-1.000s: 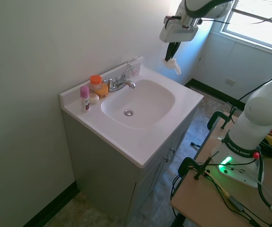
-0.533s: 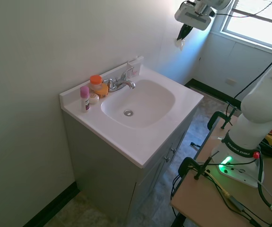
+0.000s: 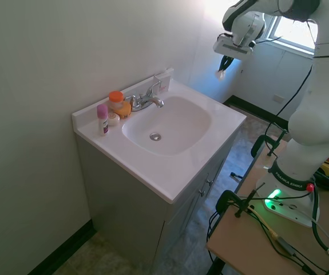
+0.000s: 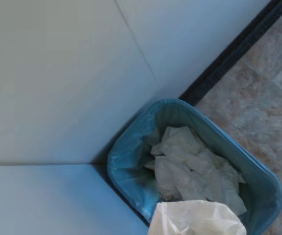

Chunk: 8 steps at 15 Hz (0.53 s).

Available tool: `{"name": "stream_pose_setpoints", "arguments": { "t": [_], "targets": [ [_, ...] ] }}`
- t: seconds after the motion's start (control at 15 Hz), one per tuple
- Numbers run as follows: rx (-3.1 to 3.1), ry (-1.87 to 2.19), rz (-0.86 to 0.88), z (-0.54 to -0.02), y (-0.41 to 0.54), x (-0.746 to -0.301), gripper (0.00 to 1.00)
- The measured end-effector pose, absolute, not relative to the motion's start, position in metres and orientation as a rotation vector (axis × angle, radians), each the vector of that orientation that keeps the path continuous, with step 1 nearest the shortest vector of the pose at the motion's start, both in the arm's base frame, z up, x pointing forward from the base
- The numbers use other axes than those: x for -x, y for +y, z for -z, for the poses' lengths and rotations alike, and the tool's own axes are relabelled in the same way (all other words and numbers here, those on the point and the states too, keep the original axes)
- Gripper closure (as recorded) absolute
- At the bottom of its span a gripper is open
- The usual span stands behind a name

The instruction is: Throw the tissue in the trash bin

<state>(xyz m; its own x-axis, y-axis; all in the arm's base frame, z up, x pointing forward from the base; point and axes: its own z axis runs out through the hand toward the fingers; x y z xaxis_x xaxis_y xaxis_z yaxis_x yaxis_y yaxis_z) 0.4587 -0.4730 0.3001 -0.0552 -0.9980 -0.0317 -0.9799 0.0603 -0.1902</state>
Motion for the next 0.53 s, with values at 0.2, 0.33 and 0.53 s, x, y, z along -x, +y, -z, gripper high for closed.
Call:
{"name": "stream_pose_setpoints", "arguments": {
  "t": [0.2,0.33,0.53],
  "targets": [
    [2.083,2.17,0.149,-0.261,-0.469,-0.474,0.0],
    [2.077,2.177,0.145,-0.254,-0.473,-0.474,0.0],
    [2.074,2.176,0.136,-0.248,-0.48,-0.468,0.0]
  ]
}}
